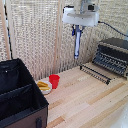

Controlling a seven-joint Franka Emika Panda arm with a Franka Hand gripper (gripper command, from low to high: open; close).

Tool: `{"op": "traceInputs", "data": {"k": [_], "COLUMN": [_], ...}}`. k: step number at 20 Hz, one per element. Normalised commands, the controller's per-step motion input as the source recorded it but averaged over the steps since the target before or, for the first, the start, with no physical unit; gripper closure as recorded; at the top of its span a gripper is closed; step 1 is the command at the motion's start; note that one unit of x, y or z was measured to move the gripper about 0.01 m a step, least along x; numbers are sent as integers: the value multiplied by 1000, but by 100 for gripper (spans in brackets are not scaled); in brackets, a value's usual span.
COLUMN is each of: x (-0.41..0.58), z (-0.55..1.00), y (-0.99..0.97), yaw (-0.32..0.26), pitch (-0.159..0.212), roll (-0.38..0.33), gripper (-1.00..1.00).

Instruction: Gently maneuver your gripper in the book's direction. Confidently hold the book by angling your gripper properly. Relocate the book to the caddy. Pinpoint the back pocket of the caddy and set the book down inside it.

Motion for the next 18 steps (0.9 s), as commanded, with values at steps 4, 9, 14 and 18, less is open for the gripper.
{"op": "traceInputs", "data": {"k": [4, 9, 14, 18], "x": [0, 0, 11, 22], "z": [0, 138, 629, 766], "y": [766, 758, 688, 624], "yaw": [-174, -168, -169, -190], "pitch": [0, -13, -58, -81], "roll": [-13, -15, -32, -51], "gripper": [100, 100, 100, 100]}}
